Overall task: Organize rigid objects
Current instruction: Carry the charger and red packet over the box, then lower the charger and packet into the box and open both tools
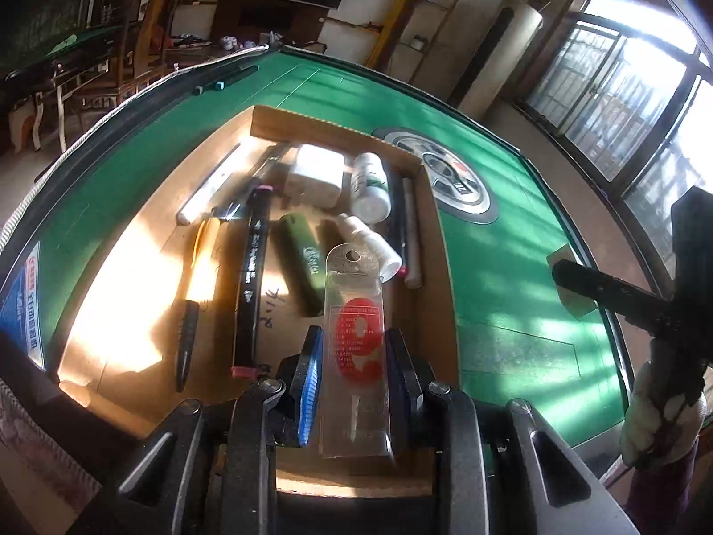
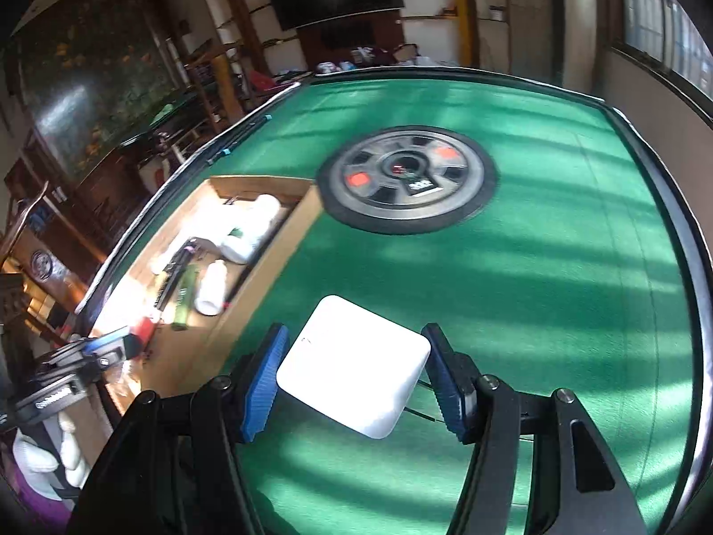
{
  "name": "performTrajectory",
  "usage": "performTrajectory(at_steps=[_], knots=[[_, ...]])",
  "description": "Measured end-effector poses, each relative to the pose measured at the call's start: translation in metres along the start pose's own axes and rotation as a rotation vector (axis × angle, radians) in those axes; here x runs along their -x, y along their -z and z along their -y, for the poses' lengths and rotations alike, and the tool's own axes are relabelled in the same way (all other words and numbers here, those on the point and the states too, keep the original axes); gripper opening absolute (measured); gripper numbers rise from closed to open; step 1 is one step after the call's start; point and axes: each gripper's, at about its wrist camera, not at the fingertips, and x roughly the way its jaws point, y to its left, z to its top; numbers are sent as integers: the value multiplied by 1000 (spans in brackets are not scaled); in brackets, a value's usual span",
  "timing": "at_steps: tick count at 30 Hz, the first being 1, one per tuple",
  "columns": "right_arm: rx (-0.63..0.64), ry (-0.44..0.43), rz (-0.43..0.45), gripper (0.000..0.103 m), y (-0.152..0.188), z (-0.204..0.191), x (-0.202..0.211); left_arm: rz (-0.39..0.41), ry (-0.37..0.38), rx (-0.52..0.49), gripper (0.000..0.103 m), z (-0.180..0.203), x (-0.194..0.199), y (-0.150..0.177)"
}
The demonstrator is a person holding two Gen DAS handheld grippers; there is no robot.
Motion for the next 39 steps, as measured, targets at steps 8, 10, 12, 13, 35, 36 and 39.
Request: performTrajectory(at_steps=[8,10,12,13,35,36,39], knots=[[194,-71,-98,61,-6,-100,-48,-46,0,1,30,-6,-6,9],[221,-62,-120,61,-4,-109,-59,-45,23,18,31,-11,-1,8],[248,-42,-140,61,-3,-117,-69,-42,30,31,34,-17,8,6],[252,-40,-147,61,-2,-118,-73,-36,14,21,37,-19,12,6],[327,111,-64,68,-8,-129,-66,170,-180,-1,76,-48,53,-1],[313,105,-53,68,-8,-126,-62,174,-192,-8,77,-46,53,-1],[260,81,-24,68,-6,-117,-52,180,-236,-25,80,-41,52,-1]])
